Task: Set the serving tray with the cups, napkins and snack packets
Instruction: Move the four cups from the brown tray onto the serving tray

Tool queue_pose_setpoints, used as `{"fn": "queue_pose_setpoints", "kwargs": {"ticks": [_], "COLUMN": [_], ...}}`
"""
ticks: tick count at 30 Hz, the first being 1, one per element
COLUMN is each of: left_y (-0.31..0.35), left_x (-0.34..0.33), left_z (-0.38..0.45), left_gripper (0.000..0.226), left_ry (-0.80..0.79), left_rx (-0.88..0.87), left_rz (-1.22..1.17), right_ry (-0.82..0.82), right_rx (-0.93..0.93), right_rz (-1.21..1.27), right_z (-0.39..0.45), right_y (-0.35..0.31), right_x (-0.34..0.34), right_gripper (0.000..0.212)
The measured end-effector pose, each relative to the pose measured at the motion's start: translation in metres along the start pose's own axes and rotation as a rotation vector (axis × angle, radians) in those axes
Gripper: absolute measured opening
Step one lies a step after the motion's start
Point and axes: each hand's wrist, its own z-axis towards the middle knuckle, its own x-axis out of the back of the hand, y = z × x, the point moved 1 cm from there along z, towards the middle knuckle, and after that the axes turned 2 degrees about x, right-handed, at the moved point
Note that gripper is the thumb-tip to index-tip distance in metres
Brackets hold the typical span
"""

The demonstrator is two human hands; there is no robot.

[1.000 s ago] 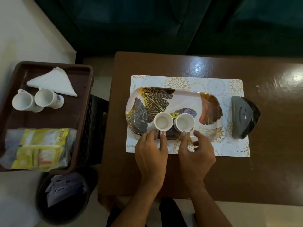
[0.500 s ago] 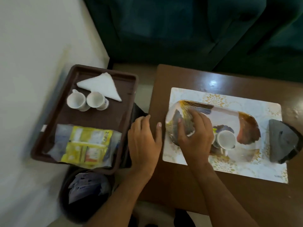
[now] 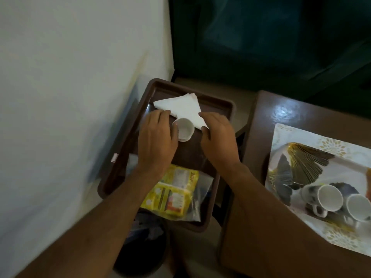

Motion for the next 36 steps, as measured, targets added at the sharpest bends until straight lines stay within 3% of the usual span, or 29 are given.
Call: {"fn": "queue_pose_setpoints", "kwargs": {"ticks": [7, 10, 13, 19, 23, 36], "left_y": [-0.035, -0.045, -0.051, -0.062, -0.066, -0.051], "left_x": [-0.001, -0.001, 0.001, 0.000, -0.003, 0.000], "left_z": [0.034, 0.042, 0.046, 0.043, 0.031, -0.022], "left_gripper": [0.042, 0.039, 0.040, 0.035, 0.025, 0.018], "left_ry": [-0.112, -0.151, -0.178, -0.170, -0.101, 0.039], "left_rx": [-0.043, -0.069, -0.095, -0.057, 0.019, 0.295], "left_rz": [-0.035, -0.066, -0.086, -0.134, -0.150, -0.203], "right_ry": [-0.307, -0.496, -0.561, -0.518, -0.478, -0.106], "right_rx": [0.081, 0.157, 0.172, 0.099, 0.060, -0.276], "right_rz": [-0.144, -0.280, -0.365, -0.398, -0.401, -0.202], "right_z": [0.057, 0.075, 0.081, 0.076, 0.062, -0.001], "right_y": [-0.021, -0.031, -0.035, -0.026, -0.016, -0.014], "right_x": [-0.017, -0.021, -0.022, -0.016, -0.014, -0.012], "right_gripper": [0.072, 0.067, 0.060, 0.057, 0.038, 0.016]}}
